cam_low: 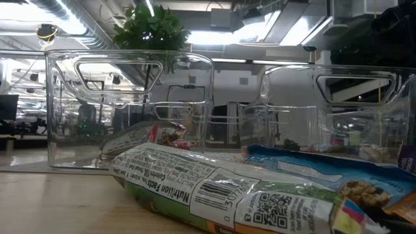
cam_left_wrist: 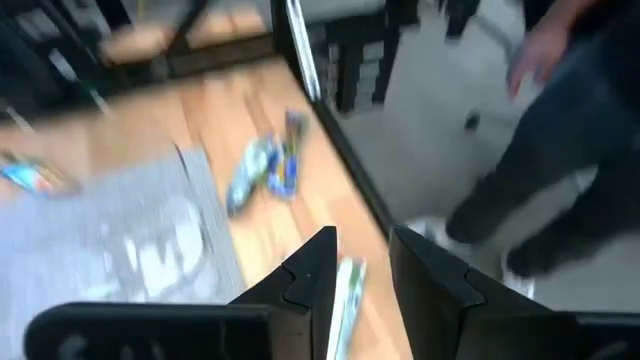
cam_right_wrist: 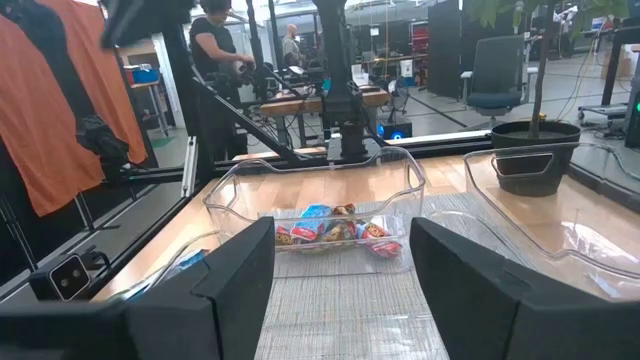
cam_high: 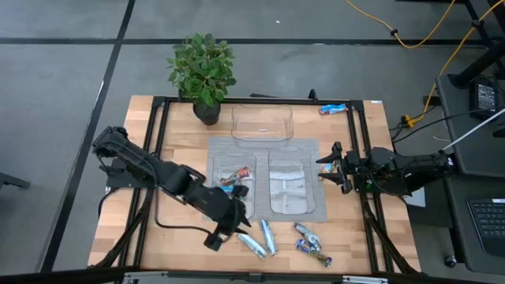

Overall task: Pick and place Granola Bars by type
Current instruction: Put the yellow granola bar into the top transparent bin

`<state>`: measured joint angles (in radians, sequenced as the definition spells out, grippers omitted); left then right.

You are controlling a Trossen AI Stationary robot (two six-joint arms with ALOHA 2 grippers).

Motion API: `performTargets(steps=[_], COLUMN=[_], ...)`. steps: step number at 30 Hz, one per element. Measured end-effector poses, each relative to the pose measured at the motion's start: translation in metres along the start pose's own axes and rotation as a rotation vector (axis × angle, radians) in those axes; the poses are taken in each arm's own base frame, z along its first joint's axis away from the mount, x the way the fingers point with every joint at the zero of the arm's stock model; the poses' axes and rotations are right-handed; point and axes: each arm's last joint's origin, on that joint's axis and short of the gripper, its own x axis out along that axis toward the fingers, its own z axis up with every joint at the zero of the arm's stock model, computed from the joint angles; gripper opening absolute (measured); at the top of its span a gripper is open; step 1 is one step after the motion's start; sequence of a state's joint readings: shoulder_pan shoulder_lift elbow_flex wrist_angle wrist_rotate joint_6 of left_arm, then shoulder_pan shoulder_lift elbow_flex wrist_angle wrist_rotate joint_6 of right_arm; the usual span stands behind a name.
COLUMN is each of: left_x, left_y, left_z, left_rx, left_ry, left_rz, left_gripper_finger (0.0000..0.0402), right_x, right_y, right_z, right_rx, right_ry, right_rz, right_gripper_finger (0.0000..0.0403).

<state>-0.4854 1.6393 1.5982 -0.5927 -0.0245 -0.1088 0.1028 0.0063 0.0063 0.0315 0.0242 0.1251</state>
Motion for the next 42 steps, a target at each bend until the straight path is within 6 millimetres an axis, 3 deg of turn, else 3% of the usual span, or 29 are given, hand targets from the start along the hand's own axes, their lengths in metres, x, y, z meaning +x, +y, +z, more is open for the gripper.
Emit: performTargets(steps=[8,19,27,37,42], left_x=[0.056,0.099,0.133,0.148,0.154], left_y=[-0.001,-0.006,-0.004,-0.001,0.000], left_z=[-0.028,-0.054,-0.079,-0.092,-0.095], left_rx=[0.040,0.192,0.252,0.263,0.300], left_ry=[0.214,0.331,0.434,0.492,0.497], left_rz=[-0.113,-0.180,-0.173,-0.123,-0.069], left_gripper_finger=[0.0085,0.0091,0.0133,0.0212,0.0230], right_x=[0.000,0.000,0.000,0.000,0.000], right_y=[0.000,0.000,0.000,0.000,0.000], right_z=[0.000,0.000,0.000,0.000,0.000], right_rx=[-0.001,0.000,-0.001,-0.001,-0.001], right_ry=[-0.001,0.000,-0.001,0.000,0.000], right_rz=[0.000,0.000,0.000,0.000,0.000], right_gripper_finger=[0.0236,0.0236,0.0236,0.0236,0.0236])
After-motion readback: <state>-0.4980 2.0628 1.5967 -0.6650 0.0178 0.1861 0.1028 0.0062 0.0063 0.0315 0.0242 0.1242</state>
